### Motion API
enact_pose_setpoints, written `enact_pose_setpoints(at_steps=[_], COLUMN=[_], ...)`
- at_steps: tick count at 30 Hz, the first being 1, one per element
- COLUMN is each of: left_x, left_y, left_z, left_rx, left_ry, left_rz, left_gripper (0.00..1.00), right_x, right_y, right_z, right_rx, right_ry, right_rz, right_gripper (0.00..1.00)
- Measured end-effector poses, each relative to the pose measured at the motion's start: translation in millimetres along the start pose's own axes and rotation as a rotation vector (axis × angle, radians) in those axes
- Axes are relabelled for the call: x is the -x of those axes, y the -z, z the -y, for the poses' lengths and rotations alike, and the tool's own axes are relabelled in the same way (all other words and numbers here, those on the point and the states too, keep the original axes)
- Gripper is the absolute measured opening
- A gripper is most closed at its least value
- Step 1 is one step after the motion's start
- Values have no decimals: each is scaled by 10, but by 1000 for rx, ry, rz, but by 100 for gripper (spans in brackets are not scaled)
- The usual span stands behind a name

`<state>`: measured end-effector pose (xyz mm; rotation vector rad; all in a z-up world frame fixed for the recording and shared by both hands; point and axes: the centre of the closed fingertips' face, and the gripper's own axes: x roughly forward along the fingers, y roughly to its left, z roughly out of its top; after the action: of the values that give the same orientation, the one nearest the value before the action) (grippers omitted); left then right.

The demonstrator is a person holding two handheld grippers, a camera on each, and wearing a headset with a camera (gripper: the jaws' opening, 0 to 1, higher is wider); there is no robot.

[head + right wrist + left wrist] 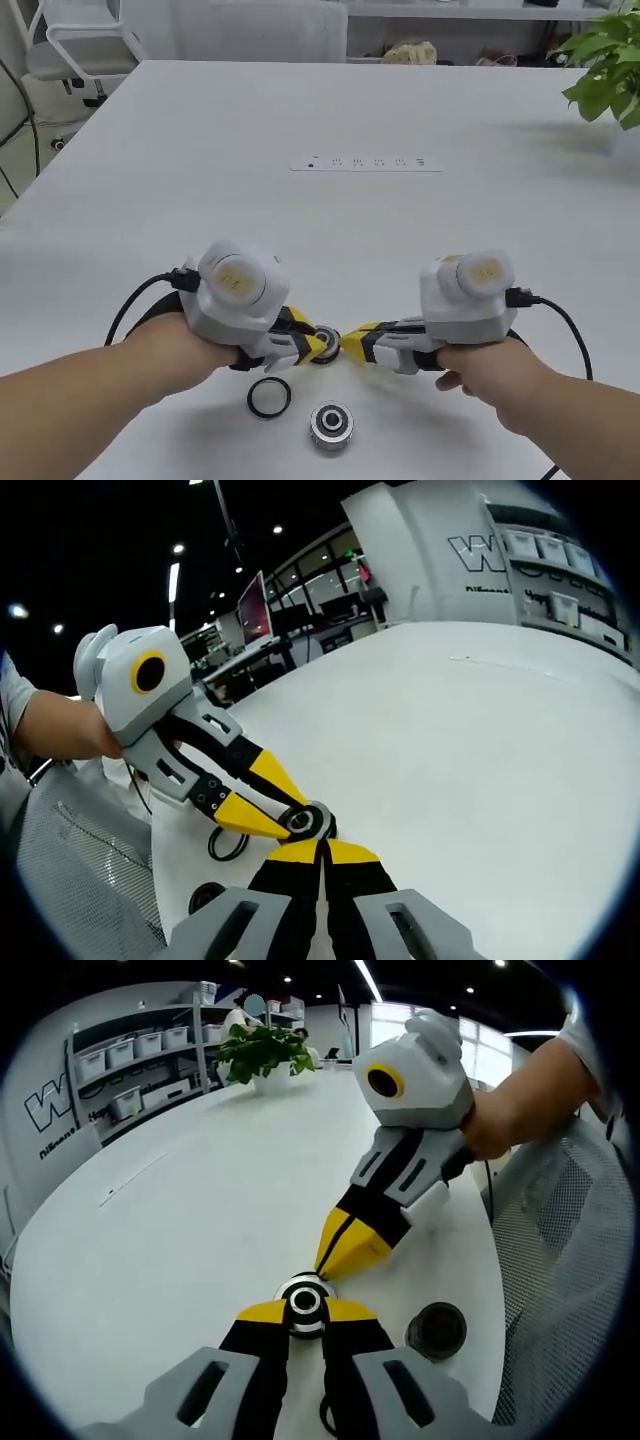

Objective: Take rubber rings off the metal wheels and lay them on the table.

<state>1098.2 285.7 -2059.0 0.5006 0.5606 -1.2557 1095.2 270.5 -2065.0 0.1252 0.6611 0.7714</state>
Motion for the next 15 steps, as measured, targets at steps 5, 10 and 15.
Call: enact_pose_setpoints(at_steps=[5, 10, 15], left_x=[-6, -12, -13], left_y=[-6, -5, -3], left_z=[-3, -3, -5], left_rx=[0, 0, -2], left_ry=[-8, -13, -14], left_rz=[-2, -10, -16], left_gripper=[7, 7, 7], right_x=[-4, -1, -5], right_y=[-25, -36, -41], right_z=[-26, -35, -55], right_rx=[-13, -27, -8], right_ry=[-5, -2, -2], right_rz=[11, 12, 8], right_gripper=[0, 0, 0])
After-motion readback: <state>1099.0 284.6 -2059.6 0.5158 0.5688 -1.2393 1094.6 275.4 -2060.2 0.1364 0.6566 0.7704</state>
